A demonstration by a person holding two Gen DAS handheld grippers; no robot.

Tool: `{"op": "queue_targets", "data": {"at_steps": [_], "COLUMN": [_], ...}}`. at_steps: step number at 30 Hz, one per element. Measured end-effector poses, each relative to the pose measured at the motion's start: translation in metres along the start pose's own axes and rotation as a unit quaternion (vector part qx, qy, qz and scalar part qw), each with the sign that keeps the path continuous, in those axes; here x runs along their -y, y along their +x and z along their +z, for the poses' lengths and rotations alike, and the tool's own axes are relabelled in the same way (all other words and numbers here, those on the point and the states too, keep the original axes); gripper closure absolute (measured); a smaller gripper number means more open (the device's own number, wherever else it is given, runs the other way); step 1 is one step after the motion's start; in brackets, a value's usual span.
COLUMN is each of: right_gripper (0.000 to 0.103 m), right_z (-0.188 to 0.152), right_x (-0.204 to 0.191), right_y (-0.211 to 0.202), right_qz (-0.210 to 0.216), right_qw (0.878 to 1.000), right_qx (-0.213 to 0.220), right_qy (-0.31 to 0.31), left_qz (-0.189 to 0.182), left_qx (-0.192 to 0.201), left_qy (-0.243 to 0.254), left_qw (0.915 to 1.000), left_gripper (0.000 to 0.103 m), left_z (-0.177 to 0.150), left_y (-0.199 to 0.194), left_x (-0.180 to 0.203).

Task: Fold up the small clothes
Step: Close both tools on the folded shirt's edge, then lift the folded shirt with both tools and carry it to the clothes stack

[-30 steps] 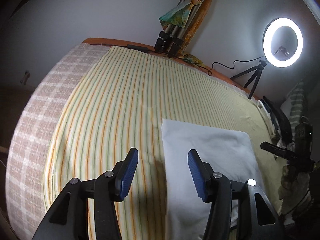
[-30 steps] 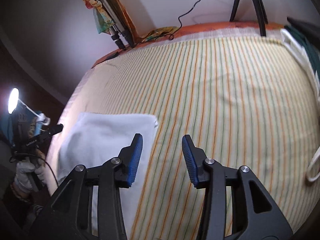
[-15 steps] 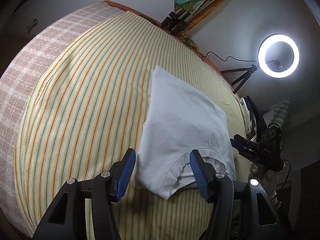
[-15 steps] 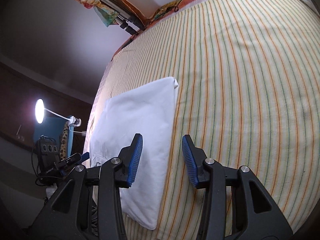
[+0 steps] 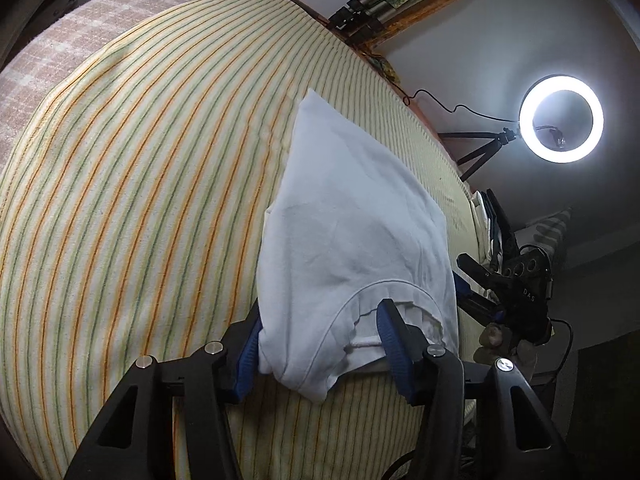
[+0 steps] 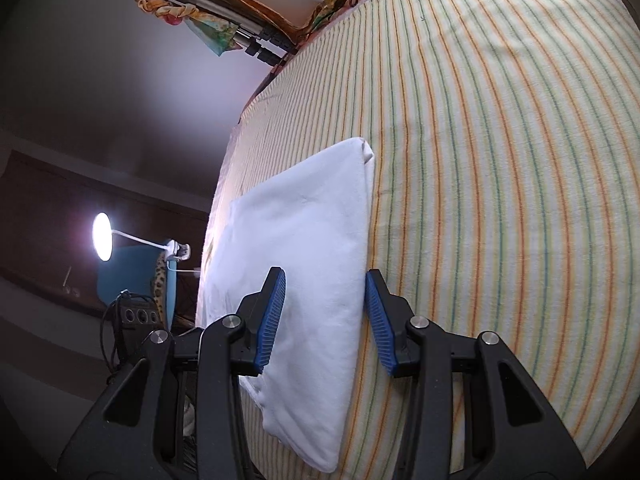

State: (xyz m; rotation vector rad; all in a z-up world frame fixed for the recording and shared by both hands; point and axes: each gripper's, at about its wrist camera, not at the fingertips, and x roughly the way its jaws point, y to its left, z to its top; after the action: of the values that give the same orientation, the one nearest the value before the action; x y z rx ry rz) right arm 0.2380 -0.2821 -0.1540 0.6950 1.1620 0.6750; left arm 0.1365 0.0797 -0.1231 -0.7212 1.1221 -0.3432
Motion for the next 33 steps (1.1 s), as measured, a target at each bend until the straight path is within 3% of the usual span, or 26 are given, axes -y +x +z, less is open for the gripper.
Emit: {"op": "queue_targets", "data": {"at_steps": [8,11,13,16,33], "right_gripper": [0.061,0.072,0.086,0.090,0.093], "right_z": [0.005,0.005,0.006,0.007,0.010], "right_x": [-0.007,-0.010,-0.013,-0.024,-0.082], "right_y": [0.012,0.016,0.018,0.017,-0.018], "right_qz": [0.001,-0.013,-0.033,-0.048,-0.070], "right_qw": [1.000,1.000,0.999,0.998,0.987], "right_qx": [0.003,0.002,-0.001,-0.003,0.032], "right_qy": [-0.005,-0.010,-0.020,-0.050,-0.142], "left_qz": [0.013,0.020,0.018,0.018,-0.010], "left_qx": [0.002,0.007,0.012,0.021,0.040], "left_qy": [0.011,0.022,0.030,0.048,0.122], "left_qw": [0.9998,0.9995,0.9993,0.9985,0.9916], "left_gripper": [0.072,0.082,0.083,0.085,0.089], "left_z": [0.005,0.003,0.004,0.005,0.003], "left_y": [0.011,0.012,0.011,0.005,-0.009], "left_x": [0.006,0.010,0.014,0.022,0.073]}}
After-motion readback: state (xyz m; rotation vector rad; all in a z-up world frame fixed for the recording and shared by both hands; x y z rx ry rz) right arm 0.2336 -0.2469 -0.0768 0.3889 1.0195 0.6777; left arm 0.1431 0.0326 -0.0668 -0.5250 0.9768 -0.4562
